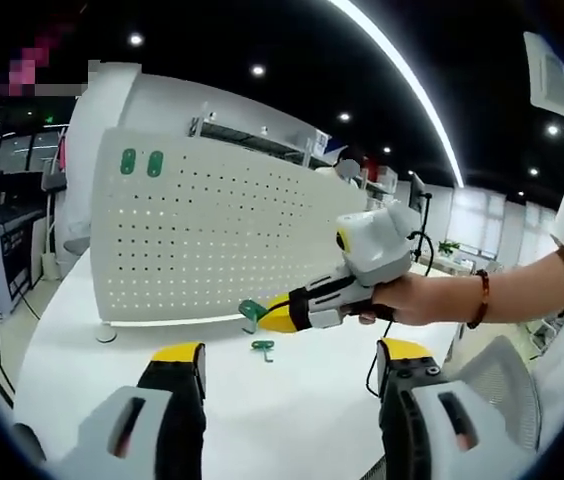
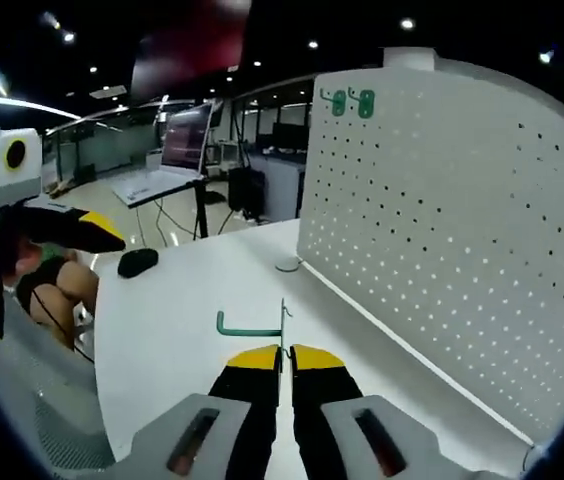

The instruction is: Insert the hook assembly into the mounting plate slot until the hook locks in place.

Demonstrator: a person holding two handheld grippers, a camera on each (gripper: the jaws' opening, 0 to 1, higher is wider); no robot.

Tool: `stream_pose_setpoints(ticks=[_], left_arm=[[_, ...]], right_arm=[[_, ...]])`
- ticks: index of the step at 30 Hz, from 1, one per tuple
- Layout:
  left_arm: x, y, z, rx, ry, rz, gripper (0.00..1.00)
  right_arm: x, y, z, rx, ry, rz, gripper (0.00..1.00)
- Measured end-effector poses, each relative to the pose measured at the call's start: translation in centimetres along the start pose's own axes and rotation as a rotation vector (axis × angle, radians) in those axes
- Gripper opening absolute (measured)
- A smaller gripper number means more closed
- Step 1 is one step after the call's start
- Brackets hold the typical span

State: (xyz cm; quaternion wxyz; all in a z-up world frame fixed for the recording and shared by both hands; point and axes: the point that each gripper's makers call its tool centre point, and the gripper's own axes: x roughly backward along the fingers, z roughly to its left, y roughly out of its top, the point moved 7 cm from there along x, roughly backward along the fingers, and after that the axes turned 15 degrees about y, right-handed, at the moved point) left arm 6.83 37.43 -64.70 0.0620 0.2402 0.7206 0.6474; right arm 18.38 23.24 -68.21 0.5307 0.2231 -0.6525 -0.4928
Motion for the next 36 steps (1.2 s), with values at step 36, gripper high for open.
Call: stream_pose_setpoints(ticks=[36], left_arm=[[-0.3,1.1,-1.4,0.218,-0.029,-0.014,0.53]], right_arm=[[3.6,2.1,4.9,0.028,0.023,-0.252,0.03]])
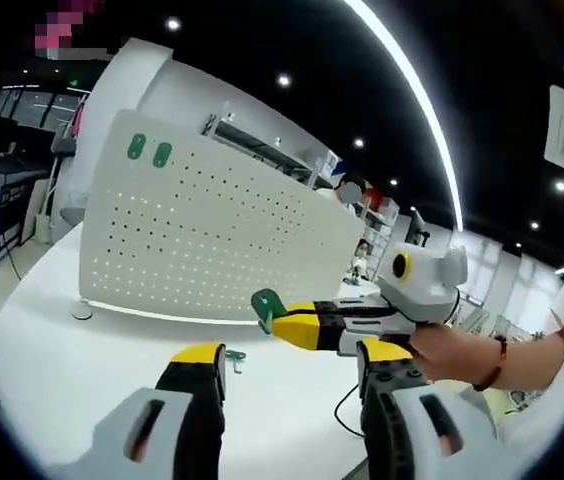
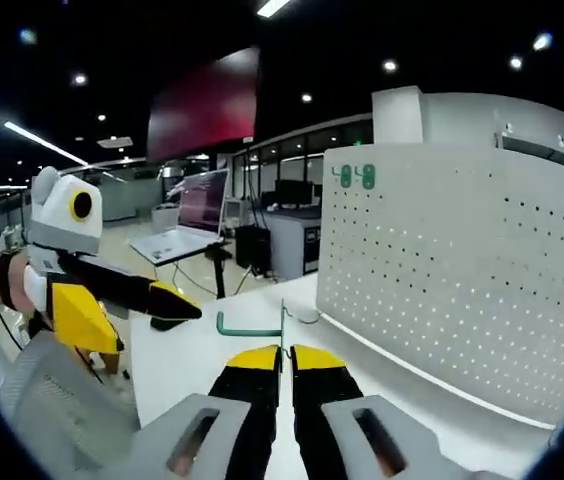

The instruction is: Insert the hook assembly into the mounting plate slot until the hook locks in place.

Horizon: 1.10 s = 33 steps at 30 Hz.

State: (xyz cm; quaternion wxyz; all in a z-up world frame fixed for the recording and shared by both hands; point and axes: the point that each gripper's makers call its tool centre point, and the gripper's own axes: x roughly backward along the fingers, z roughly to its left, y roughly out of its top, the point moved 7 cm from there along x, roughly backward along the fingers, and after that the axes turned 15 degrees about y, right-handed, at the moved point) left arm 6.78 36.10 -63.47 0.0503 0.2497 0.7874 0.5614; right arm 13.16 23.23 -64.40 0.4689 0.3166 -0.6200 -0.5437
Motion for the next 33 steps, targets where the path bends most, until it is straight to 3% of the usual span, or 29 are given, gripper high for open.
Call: stream_pose_setpoints(ticks=[18,26,33], left_arm=[[-0.6,-0.4,-0.6,0.094,-0.027,0.002,0.38],[-0.7,0.0,-0.4,0.162,-0.037,-0.011,0.20],[-1.0,0.0,-0.3,0.170,-0.043,0.007,0.13]], right_arm=[[0.6,0.4,2.1,-0.027,0.029,-0.092,0.03],[0.6,0.8,2.3,-0.029,0.031,-0.111,0.03],[0.4,0.8,2.8,-0.020,0.038,-0.108,0.03]])
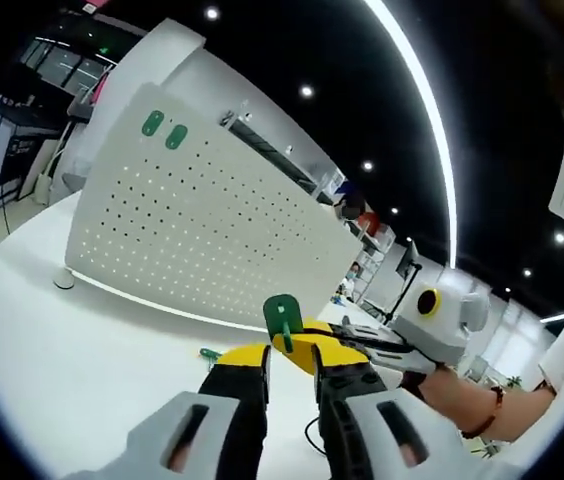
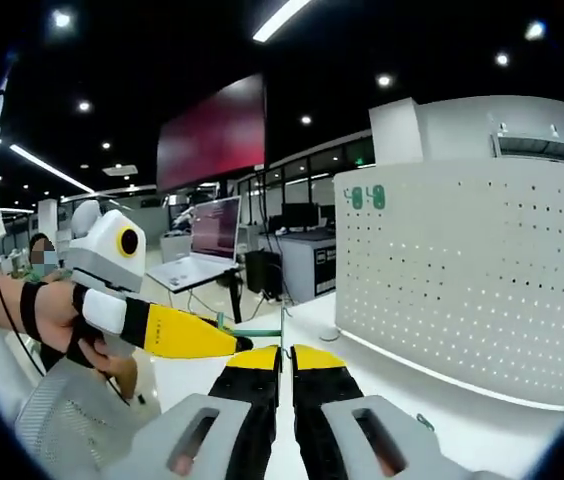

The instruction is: Insert the hook assembly into the mounting plate slot until the hook locks in place.

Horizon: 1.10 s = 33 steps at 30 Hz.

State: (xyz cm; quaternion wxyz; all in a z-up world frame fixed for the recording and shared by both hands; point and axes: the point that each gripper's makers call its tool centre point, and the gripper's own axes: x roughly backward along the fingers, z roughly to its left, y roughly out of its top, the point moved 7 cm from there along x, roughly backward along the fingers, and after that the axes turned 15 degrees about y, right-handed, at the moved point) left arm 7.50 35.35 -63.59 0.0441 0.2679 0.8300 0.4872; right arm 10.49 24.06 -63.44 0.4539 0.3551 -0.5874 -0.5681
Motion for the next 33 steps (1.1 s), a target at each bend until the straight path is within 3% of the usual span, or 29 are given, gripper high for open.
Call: stream_pose_setpoints(ticks=[3,17,33], left_arm=[[-0.12,-0.01,0.00,0.012,-0.009,0.014,0.07],[-0.39,-0.03,0.50,0.028,-0.006,0.040,0.04],[0.10,0.53,0.24,-0.027,0.026,-0.010,0.03]], right_arm=[[-0.11,-0.11,0.29,0.012,0.009,0.010,0.03],[-0.17,-0.36,0.31,0.033,0.012,0.031,0.03],[-0.36,0.12,0.55,0.075,0.045,0.036,0.04]])
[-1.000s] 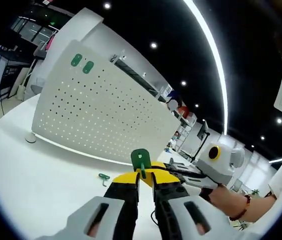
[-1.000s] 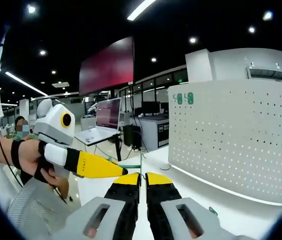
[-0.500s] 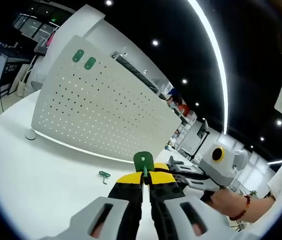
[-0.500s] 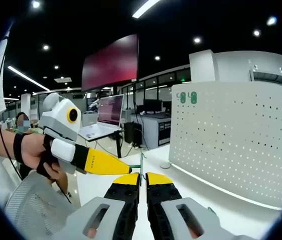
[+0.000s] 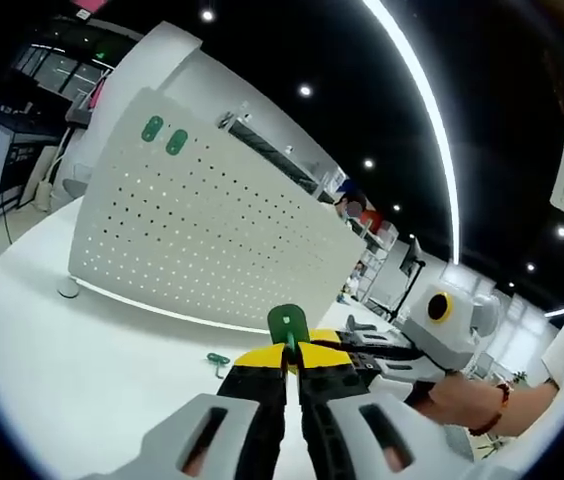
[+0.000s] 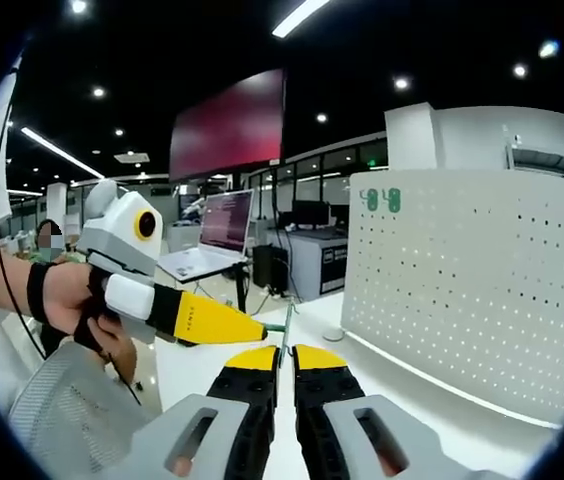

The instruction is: Insert the hook assembly into the mounting plate slot until the hook locks in place.

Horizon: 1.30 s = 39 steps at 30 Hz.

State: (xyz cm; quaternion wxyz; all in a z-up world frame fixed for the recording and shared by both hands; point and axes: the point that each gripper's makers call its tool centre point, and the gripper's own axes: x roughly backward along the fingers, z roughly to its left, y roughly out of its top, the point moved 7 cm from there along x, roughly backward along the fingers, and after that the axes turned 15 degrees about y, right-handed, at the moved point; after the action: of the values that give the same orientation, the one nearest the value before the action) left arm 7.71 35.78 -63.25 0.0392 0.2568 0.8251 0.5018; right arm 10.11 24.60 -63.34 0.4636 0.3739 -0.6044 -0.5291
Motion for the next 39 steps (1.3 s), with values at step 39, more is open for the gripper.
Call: stream_pose_setpoints(ticks=[39], left_arm=[[-0.9,-0.5,-2.1,-0.119,0.019,0.032,0.02]], right_arm=[[2.8,-0.2,-0.5,0.051,-0.017,0.014,0.06]])
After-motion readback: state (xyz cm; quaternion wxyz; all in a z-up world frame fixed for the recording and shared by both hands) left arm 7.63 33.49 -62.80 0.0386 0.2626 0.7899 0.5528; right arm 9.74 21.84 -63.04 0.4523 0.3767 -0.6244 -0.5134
